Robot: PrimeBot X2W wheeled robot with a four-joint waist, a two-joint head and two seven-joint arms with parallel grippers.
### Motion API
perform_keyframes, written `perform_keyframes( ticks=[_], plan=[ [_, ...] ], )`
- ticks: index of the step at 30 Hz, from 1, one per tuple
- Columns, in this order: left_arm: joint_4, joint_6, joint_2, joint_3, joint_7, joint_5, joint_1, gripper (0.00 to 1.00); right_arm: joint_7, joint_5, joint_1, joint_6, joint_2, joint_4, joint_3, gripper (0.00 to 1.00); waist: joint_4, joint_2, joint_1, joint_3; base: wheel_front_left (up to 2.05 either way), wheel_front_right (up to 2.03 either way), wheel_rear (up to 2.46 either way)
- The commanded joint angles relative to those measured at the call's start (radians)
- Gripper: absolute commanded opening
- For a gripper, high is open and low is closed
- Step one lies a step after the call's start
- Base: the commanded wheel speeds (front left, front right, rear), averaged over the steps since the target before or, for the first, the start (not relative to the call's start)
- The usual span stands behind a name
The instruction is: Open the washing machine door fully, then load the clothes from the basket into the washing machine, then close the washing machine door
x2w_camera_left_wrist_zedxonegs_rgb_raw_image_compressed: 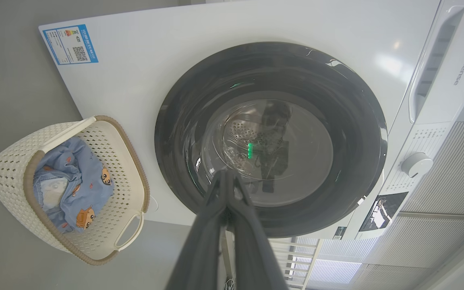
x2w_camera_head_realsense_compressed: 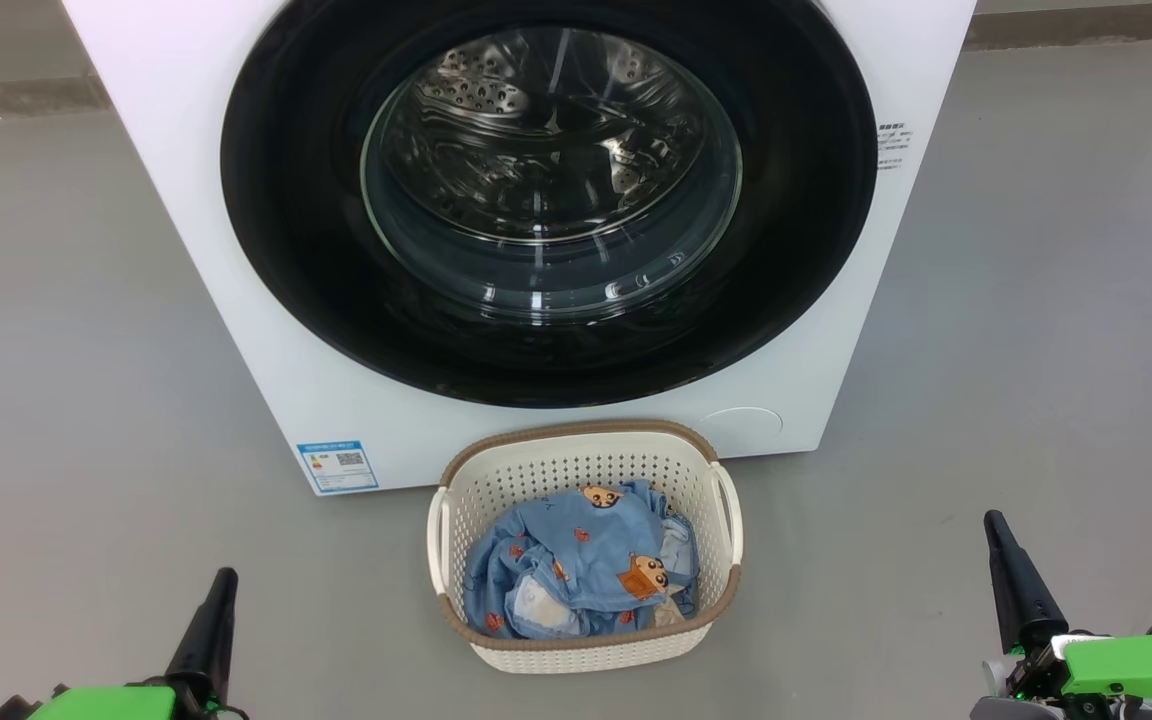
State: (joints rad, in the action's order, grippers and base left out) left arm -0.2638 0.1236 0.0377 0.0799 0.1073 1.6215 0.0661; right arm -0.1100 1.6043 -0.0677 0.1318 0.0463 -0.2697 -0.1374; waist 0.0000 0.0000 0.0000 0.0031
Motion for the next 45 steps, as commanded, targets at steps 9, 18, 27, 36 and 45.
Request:
perform_keyframes(
  ticks=[9,18,27,36,45],
  plan=[
    [0.019,0.007,0.013,0.034,0.006,-0.013,0.042,0.00,-0.003,0.005,-0.040,-0.001,0.004,0.025,0.024,0.00,0.000,0.0000,0.0000,0.000,0.00,0.00,0.00],
    [-0.040,-0.002,-0.016,-0.008,-0.003,0.000,-0.030,1.00,0.003,0.000,0.028,0.000,-0.009,-0.045,0.001,1.00,0.000,0.0000,0.0000,0.001,0.00,0.00,0.00],
    [-0.028,-0.001,-0.014,-0.023,-0.030,-0.013,-0.031,1.00,0.030,-0.009,0.030,0.000,-0.007,-0.032,0.017,1.00,0.001,0.0000,0.0005,-0.001,0.00,0.00,0.00],
    [-0.017,-0.001,-0.012,-0.027,-0.057,-0.047,-0.031,1.00,0.057,-0.050,0.028,0.000,-0.004,-0.017,0.029,1.00,0.003,0.0000,0.0000,-0.001,0.00,0.00,0.00],
    [-0.011,0.000,-0.010,-0.023,-0.083,-0.135,-0.029,1.00,0.083,-0.145,0.025,0.000,0.001,0.000,0.038,1.00,0.007,0.0000,0.0000,-0.004,0.00,0.00,0.00]
  ],
)
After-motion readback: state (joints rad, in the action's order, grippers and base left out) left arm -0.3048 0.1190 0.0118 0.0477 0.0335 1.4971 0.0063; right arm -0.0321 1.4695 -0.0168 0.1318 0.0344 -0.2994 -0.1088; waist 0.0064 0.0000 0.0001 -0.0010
